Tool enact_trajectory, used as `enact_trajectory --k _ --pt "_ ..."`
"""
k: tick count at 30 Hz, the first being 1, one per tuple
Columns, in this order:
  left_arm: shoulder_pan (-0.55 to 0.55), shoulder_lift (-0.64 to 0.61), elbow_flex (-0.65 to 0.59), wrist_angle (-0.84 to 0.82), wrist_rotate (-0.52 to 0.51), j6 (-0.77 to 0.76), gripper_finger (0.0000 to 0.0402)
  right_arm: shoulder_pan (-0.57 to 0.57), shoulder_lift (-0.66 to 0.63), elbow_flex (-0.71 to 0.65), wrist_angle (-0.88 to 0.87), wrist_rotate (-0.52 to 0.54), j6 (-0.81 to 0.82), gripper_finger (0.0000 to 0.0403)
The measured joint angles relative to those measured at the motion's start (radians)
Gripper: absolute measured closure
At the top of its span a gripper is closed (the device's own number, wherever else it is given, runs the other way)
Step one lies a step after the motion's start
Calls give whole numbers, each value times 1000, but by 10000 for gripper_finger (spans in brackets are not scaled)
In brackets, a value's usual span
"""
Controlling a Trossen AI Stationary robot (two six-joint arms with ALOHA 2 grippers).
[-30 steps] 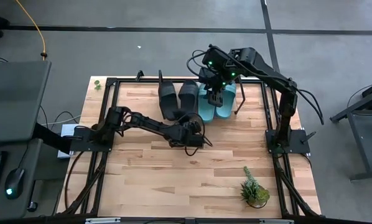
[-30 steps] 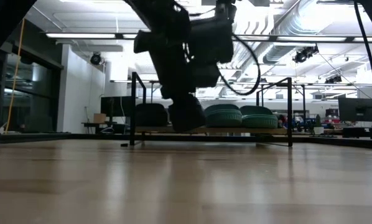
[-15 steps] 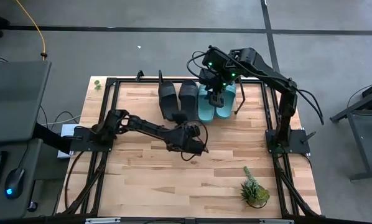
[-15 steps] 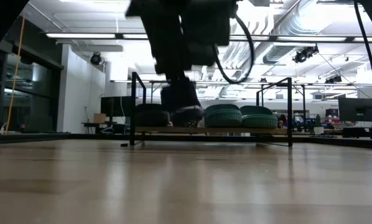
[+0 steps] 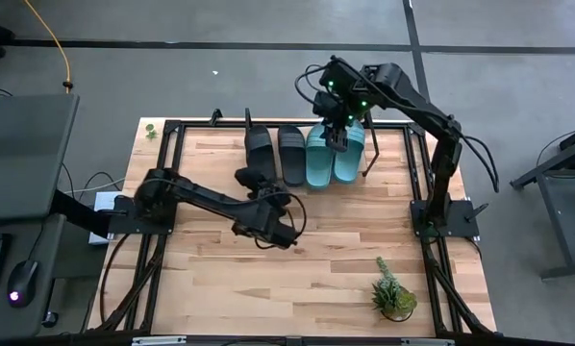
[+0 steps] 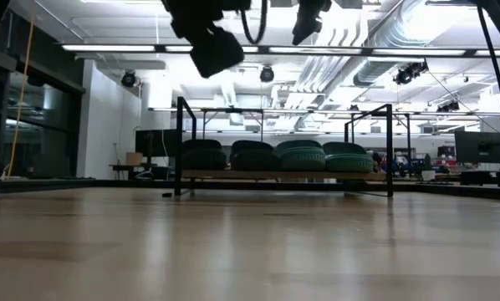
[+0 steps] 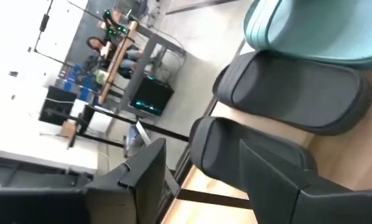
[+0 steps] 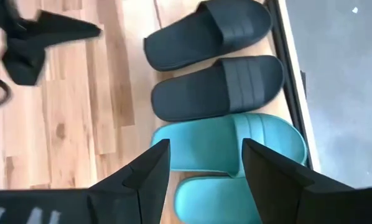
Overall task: Pick and place slides into the shelf
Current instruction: Return to Home Position
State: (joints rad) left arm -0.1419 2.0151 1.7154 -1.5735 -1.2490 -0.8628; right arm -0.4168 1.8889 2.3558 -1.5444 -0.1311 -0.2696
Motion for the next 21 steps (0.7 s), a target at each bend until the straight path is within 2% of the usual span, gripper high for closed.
enact_trajectory --k 6,12,16,21 --pt "-8 -108 -60 3 16 -16 225 -45 0 -7 9 -70 -53 215" --pt "-11 -214 -136 0 27 -64 235 -74 -2 -69 36 -134 -80 215" --pt "-28 -305 -217 4 23 -102 238 -82 0 -109 69 -216 -106 215" --pt "-103 -467 -348 34 -1 -146 238 -72 0 -114 126 -307 -106 215"
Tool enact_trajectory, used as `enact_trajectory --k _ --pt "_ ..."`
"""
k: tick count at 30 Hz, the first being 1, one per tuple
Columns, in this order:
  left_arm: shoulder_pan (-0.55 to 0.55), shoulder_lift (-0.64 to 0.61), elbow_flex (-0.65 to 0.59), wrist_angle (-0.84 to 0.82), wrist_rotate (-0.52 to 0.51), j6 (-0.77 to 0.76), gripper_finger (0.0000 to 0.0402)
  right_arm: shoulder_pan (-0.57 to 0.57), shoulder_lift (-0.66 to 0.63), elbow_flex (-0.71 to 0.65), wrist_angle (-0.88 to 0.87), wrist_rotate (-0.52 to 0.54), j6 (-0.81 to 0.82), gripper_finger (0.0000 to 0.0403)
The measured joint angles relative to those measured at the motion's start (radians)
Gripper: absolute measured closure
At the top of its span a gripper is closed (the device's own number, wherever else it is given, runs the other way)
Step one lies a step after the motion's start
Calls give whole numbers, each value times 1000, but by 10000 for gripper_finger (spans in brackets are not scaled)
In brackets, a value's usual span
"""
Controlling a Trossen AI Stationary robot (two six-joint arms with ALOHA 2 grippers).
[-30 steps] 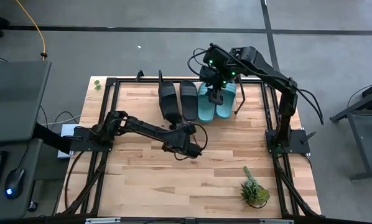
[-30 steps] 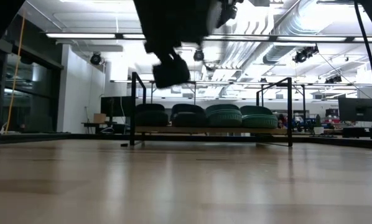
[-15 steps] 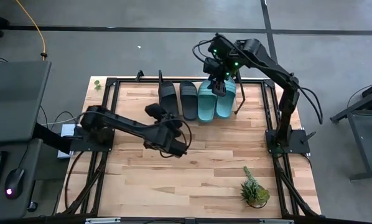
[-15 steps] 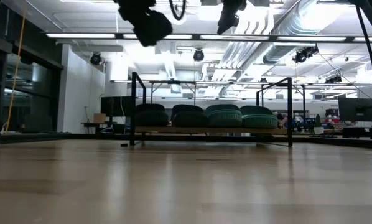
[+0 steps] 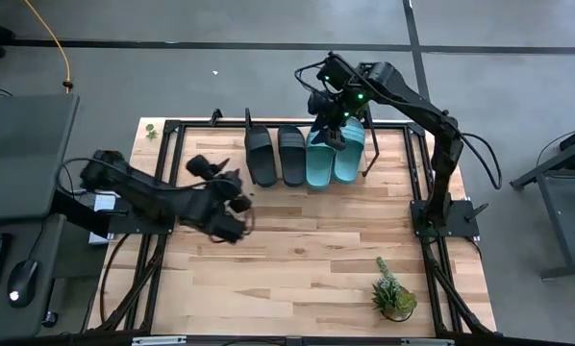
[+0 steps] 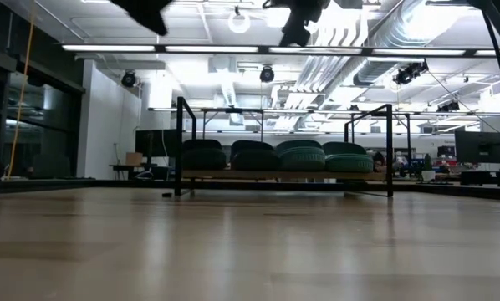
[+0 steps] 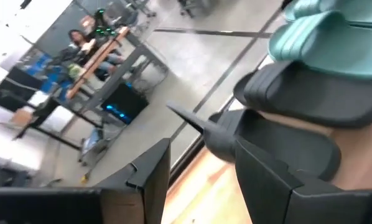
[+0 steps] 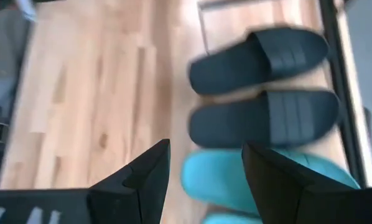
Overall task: Pick and place slides into the shelf
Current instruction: Return to Home Position
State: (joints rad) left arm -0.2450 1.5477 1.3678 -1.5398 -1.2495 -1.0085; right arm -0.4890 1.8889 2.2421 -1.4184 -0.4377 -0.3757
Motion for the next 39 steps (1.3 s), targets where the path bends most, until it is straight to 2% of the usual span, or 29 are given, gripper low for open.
enact_trajectory --k 5,9,15,19,22,26,28,31,33,39 --pt "-116 -164 -113 43 -21 -45 238 39 -10 0 56 -130 1 215" --pt "-209 -261 -162 108 -22 -23 238 102 -13 0 97 -143 30 215" --pt "-314 -312 -164 167 -37 79 238 180 -14 0 136 -192 67 215" --pt "-362 -315 -165 221 -45 85 238 212 -14 0 168 -159 138 215" --pt "-381 -315 -165 235 34 86 238 224 -14 0 166 -126 183 215" --pt "-384 -315 -165 233 210 88 238 235 -11 0 164 -71 197 215" --pt "-384 -315 -165 231 264 87 238 243 -11 0 153 -67 222 215" --pt "-384 -315 -165 252 270 58 238 269 -11 0 180 -67 303 215" --pt "-384 -315 -165 286 277 82 238 293 -11 0 199 -66 293 215" --pt "-384 -315 -165 450 335 313 238 355 -10 0 260 -62 246 215"
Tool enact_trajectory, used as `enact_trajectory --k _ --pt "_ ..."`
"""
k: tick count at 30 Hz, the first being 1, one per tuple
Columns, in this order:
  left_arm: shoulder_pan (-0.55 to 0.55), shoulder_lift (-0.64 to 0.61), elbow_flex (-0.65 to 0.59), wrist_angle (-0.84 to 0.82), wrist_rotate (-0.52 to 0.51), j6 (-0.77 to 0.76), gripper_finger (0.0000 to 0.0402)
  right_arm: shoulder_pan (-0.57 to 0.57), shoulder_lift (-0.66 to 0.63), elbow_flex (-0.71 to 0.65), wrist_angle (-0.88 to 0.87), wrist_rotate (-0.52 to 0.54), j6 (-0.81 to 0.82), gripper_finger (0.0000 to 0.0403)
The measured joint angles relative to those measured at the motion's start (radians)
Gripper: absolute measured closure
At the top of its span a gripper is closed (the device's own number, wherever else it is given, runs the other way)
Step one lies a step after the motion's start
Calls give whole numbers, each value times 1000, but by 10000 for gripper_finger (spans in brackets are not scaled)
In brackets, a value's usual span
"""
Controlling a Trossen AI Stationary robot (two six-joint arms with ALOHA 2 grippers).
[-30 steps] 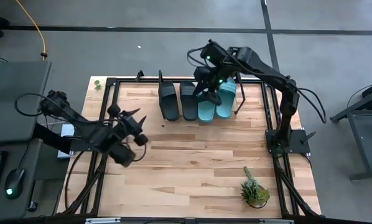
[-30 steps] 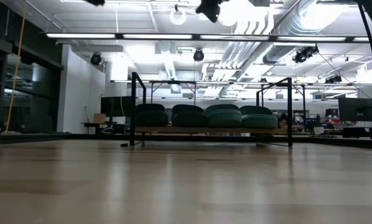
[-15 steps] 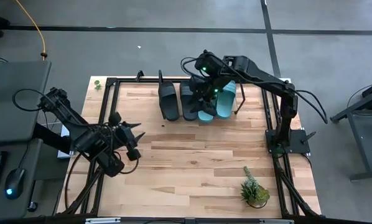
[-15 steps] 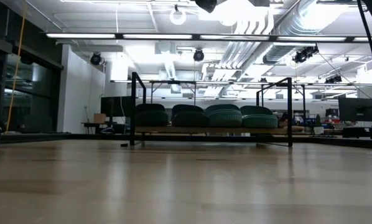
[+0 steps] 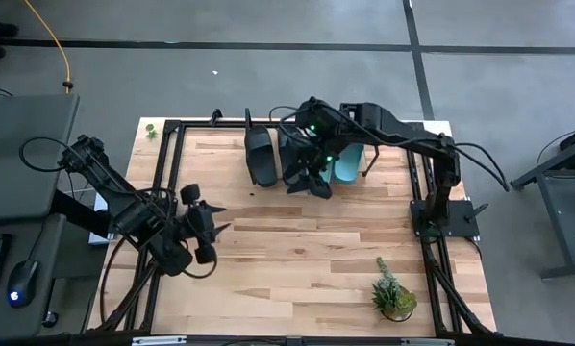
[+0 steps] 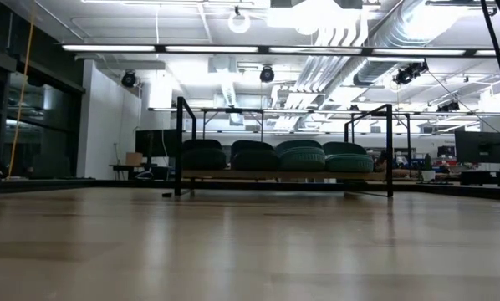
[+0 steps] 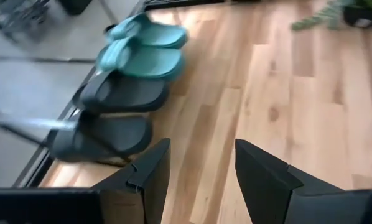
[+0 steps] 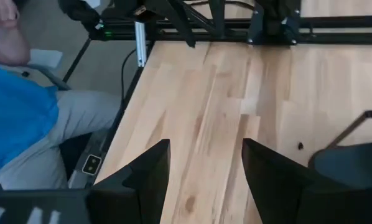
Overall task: Pick and place slides into the shelf
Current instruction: Return to Home Position
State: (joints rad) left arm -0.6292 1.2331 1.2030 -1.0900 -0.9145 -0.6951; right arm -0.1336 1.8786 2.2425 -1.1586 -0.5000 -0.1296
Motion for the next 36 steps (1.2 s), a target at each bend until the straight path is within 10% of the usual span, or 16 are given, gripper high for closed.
enact_trajectory --k 23,36 --pt "12 -189 0 187 17 384 238 72 0 0 -56 68 75 215" --pt "256 -272 -116 460 370 641 238 228 -56 0 -87 314 180 215"
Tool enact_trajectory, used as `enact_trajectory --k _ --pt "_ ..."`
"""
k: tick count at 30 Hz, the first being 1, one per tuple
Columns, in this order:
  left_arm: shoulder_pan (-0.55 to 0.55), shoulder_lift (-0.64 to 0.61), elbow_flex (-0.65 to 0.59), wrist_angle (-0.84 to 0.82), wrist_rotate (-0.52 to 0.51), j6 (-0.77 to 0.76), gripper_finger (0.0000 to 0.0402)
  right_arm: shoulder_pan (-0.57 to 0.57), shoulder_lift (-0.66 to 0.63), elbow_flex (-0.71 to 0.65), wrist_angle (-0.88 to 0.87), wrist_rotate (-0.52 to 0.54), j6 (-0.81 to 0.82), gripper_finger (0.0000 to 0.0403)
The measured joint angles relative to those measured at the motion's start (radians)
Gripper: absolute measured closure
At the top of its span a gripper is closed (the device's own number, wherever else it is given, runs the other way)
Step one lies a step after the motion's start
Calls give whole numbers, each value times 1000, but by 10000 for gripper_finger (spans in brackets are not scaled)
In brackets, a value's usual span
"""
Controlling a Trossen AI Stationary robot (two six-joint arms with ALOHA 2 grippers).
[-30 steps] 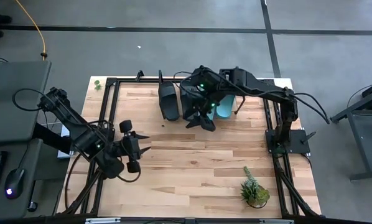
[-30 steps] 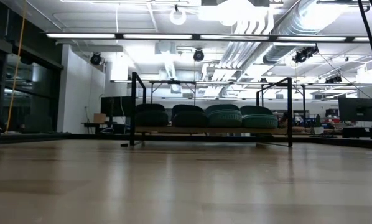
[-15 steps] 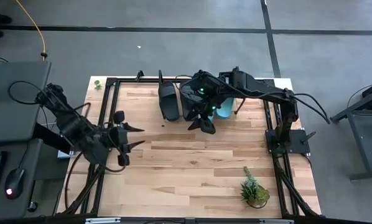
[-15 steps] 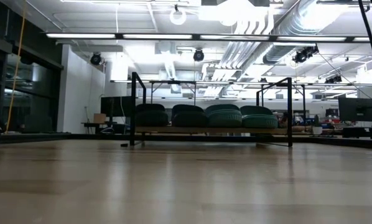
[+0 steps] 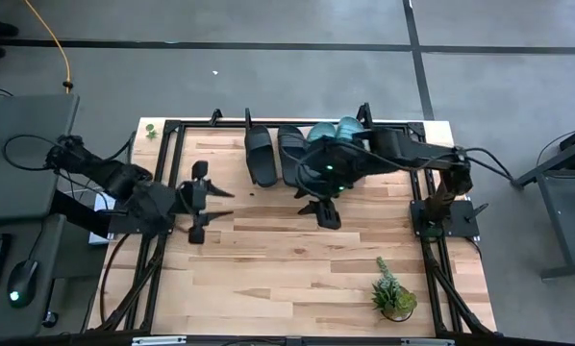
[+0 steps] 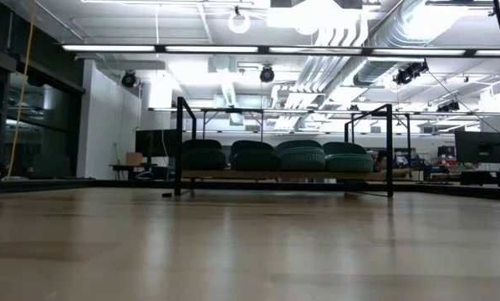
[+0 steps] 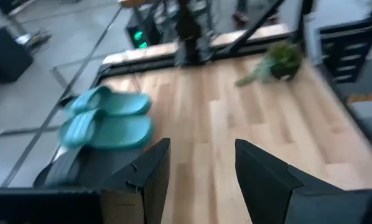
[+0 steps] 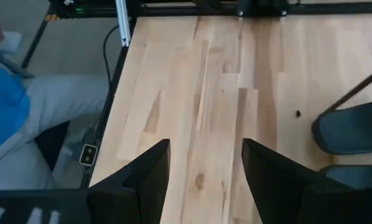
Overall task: Pick and place slides into the shelf
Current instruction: Return to Home Position
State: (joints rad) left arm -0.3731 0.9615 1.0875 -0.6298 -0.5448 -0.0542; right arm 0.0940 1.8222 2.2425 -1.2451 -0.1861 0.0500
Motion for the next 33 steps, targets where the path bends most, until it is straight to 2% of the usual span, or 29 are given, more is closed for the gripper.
enact_trajectory --k 4,12,20,27,30,33 --pt "45 -24 -24 2 11 -1 238 49 -66 0 -13 99 22 215" --pt "46 -102 -41 -12 28 14 238 164 -182 0 -39 331 31 215" --pt "46 -224 -225 110 29 16 238 276 -217 0 -119 510 93 215" --pt "46 -322 -322 163 29 2 238 375 -255 0 -204 754 141 215" --pt "46 -330 -324 161 32 1 238 392 -301 0 -209 757 136 215" --pt "46 -329 -324 165 37 1 238 392 -352 0 -181 685 86 215"
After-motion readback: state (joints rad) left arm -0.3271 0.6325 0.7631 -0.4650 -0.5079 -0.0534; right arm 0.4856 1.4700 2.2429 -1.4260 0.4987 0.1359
